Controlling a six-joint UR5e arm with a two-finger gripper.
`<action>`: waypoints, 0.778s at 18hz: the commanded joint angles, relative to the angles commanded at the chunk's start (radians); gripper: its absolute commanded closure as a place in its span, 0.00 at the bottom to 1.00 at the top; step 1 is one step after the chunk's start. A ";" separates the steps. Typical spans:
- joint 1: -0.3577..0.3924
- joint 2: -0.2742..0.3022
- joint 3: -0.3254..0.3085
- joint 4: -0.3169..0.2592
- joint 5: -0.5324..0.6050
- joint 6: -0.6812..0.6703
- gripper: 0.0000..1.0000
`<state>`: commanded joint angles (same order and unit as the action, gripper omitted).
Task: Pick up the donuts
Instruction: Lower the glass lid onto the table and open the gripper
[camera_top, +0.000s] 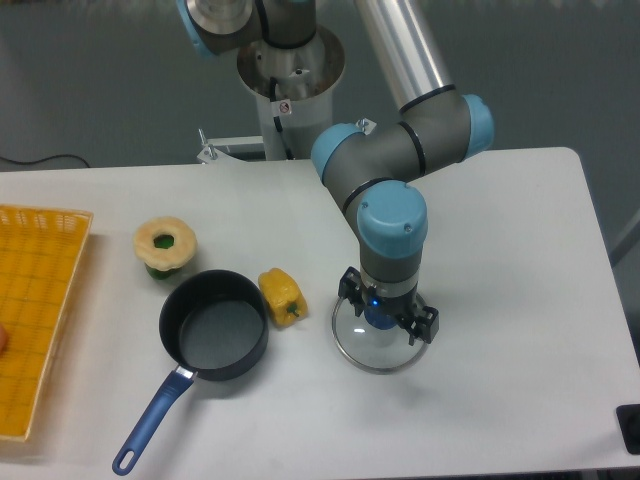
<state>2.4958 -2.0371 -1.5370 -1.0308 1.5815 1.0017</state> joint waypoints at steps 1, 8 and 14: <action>-0.003 0.000 -0.002 0.000 0.002 0.003 0.00; -0.028 0.015 -0.031 0.023 0.018 -0.006 0.00; -0.061 0.031 -0.044 0.031 0.025 -0.026 0.00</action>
<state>2.4344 -2.0065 -1.5815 -1.0001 1.6061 0.9756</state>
